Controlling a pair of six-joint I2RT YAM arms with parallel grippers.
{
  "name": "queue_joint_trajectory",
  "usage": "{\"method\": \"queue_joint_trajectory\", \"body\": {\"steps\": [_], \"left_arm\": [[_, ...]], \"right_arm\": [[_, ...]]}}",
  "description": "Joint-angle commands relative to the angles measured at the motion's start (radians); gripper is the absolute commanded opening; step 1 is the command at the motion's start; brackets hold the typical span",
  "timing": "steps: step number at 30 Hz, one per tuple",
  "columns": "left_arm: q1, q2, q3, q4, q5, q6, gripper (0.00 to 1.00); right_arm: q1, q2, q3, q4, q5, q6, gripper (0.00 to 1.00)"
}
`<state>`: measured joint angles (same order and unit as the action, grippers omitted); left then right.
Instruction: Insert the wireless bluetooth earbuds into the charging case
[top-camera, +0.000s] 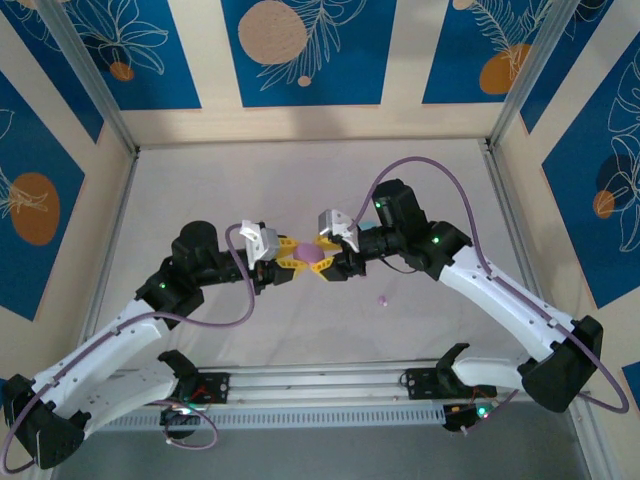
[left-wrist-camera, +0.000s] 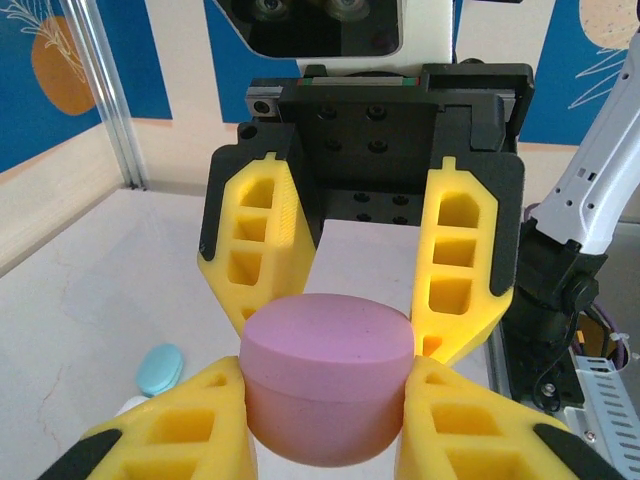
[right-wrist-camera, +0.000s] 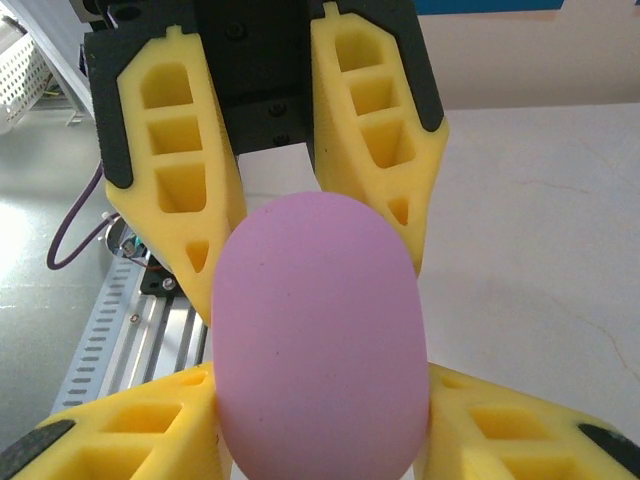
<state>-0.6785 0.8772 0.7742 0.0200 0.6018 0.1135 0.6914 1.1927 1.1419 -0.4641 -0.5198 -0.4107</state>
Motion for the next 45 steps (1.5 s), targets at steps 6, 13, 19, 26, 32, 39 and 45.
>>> {"method": "queue_joint_trajectory", "body": {"steps": [6,13,19,26,32,39,45], "left_arm": [[0.005,-0.007,0.011,0.016,0.006,0.002,0.25],[0.004,0.0,0.014,0.02,0.011,-0.001,0.25],[0.003,0.001,0.013,0.01,0.013,0.008,0.4],[0.003,0.015,0.026,-0.024,0.038,0.033,0.6],[0.003,0.045,0.04,-0.011,0.051,0.028,0.65],[0.003,0.056,0.048,0.008,0.04,0.02,0.55],[0.003,0.058,0.047,0.022,0.045,0.009,0.54]], "right_arm": [[-0.013,-0.026,-0.019,-0.031,0.023,-0.024,0.5],[-0.014,-0.027,-0.018,-0.016,0.002,-0.006,0.4],[-0.02,-0.034,-0.011,-0.007,-0.028,0.02,0.33],[-0.025,-0.031,0.005,-0.026,-0.043,0.023,0.31],[-0.019,-0.025,0.009,-0.025,-0.046,0.024,0.31],[-0.012,-0.018,0.012,-0.029,-0.033,0.015,0.31],[-0.01,-0.013,0.015,-0.03,-0.03,0.01,0.31]]}}
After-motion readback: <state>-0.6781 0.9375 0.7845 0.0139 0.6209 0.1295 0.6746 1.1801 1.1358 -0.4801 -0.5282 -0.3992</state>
